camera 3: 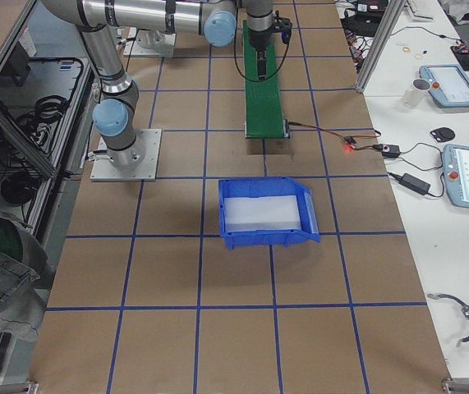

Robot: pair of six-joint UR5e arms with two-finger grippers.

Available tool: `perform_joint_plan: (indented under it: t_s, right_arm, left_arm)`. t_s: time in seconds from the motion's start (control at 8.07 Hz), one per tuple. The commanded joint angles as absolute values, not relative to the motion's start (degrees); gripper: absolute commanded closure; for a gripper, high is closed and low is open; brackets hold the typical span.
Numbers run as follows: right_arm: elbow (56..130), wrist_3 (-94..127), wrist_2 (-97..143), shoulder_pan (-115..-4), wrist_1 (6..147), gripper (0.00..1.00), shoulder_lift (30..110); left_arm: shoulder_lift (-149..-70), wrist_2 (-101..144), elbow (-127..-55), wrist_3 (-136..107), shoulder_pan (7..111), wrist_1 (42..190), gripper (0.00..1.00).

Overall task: Move capacitor from left to right
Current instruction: 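Grasp the brown capacitor off the table with the left gripper and lift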

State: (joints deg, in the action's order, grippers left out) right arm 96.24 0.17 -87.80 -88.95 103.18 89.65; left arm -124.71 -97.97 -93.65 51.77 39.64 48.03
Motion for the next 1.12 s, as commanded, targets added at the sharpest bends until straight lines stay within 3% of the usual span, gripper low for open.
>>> perform_joint_plan:
  t_s: [0.0, 0.25, 0.5, 0.62, 0.99]
  right_arm:
    - [96.24, 0.09, -87.80, -89.03, 103.18, 0.00, 89.65]
    - [96.24, 0.17, -89.02, -89.03, 103.10, 0.00, 89.65]
    - [96.24, 0.18, -89.21, -88.95, 103.10, 0.00, 89.65]
    - [96.24, 0.18, -89.21, -89.03, 103.10, 0.00, 89.65]
    - [96.24, 0.18, -89.21, -89.03, 103.10, 0.00, 89.65]
  left_arm:
    - [-125.16, -98.61, -93.78, 51.68, 39.64, 47.99, 0.27]
    - [-125.24, -102.80, -93.69, 51.59, 39.73, 47.99, 0.66]
    - [-125.24, -103.09, -93.69, 51.68, 39.73, 47.81, 0.81]
    - [-125.24, -103.10, -93.69, 51.77, 39.73, 47.81, 0.99]
    - [-123.85, -108.79, -93.25, 49.76, 41.82, 47.11, 1.00]
